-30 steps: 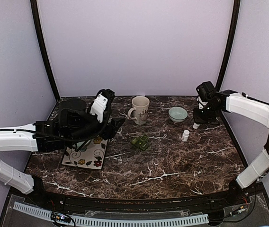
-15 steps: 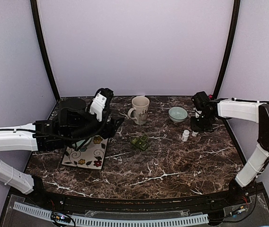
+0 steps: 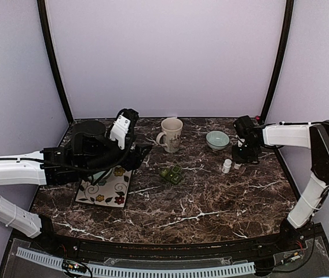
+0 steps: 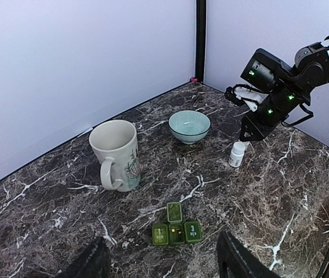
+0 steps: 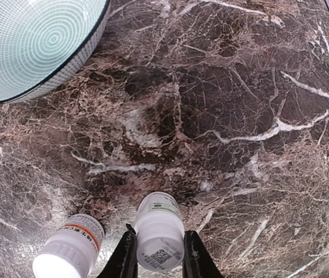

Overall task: Sort the pills into containers
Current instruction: Place the pill bottle at the center of the board, then close the lid of the pill container.

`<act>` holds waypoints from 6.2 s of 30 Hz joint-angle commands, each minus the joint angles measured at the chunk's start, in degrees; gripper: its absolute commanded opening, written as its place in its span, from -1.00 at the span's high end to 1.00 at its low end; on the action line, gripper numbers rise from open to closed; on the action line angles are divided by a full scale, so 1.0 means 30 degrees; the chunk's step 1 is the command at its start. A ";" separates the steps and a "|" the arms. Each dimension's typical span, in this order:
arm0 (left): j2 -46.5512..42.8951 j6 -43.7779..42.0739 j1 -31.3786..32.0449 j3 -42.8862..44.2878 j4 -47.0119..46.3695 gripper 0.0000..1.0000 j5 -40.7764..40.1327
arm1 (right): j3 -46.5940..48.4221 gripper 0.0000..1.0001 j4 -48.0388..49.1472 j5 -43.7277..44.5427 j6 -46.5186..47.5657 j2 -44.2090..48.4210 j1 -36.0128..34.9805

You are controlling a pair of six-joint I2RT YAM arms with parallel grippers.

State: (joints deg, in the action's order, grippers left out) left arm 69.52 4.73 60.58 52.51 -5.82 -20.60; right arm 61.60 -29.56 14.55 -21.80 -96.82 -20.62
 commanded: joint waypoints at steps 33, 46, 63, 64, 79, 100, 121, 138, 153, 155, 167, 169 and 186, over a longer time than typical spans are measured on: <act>-0.0240 0.0413 -0.0388 -0.0221 0.0022 -0.28 0.0421 | 0.1349 0.22 -0.1036 -0.0088 -0.0065 0.0899 0.0220; 0.1146 0.2328 -0.0494 -0.1002 0.0395 -0.24 0.1676 | 0.3863 0.23 -0.0822 -0.1337 0.0499 0.2147 -0.1867; 0.5347 0.6575 -0.1297 -0.0940 -0.0320 0.08 0.4039 | 0.3931 0.46 0.3120 -0.5665 -0.0994 -0.2184 -0.5123; 0.5584 0.6792 -0.1384 -0.0997 -0.0465 0.13 0.4173 | 0.4017 0.50 0.3182 -0.5720 -0.0994 -0.2412 -0.5161; 0.9977 0.8579 -0.2358 -0.0043 -0.1303 1.00 0.6461 | 0.5506 0.82 0.3971 -0.6487 -0.0870 -0.5457 -0.5200; 1.3008 0.9319 -0.3162 0.1398 -0.1786 1.00 0.6833 | 0.6309 0.90 0.4614 -0.8634 -0.0643 -0.7014 -0.5325; 1.4191 0.9384 -0.3690 0.2522 -0.1981 1.00 0.7240 | 0.6181 0.94 0.5513 -1.0414 -0.0760 -0.7303 -0.6000; 1.4621 0.9285 -0.3902 0.2887 -0.1926 1.00 0.7369 | 0.6012 0.95 0.5575 -1.0703 -0.0631 -0.6577 -0.6540; 1.4636 0.9246 -0.4020 0.2773 -0.1909 1.00 0.7220 | 0.5535 0.95 0.5469 -1.0341 -0.0434 -0.5404 -0.7072; 1.4650 0.9258 -0.4049 0.2770 -0.1917 1.00 0.7230 | 0.5540 0.95 0.5407 -1.0447 -0.0378 -0.5455 -0.7094; 1.4650 0.9304 -0.4108 0.2711 -0.1984 1.00 0.7222 | 0.5455 0.94 0.5227 -1.1061 -0.0247 -0.5521 -0.7609; 1.4650 0.9315 -0.4107 0.2729 -0.1998 1.00 0.7233 | 0.5426 0.93 0.5177 -1.1099 -0.0219 -0.5576 -0.7693; 1.4658 0.9305 -0.4137 0.2715 -0.2042 1.00 0.7312 | 0.5980 0.67 0.3490 -0.9931 0.0795 -0.6216 -0.8238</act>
State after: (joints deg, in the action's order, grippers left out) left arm 112.84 32.45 48.69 60.38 -12.21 1.48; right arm 78.35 -17.58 -16.75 -21.21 -114.78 -44.31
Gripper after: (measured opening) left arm 0.006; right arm 0.150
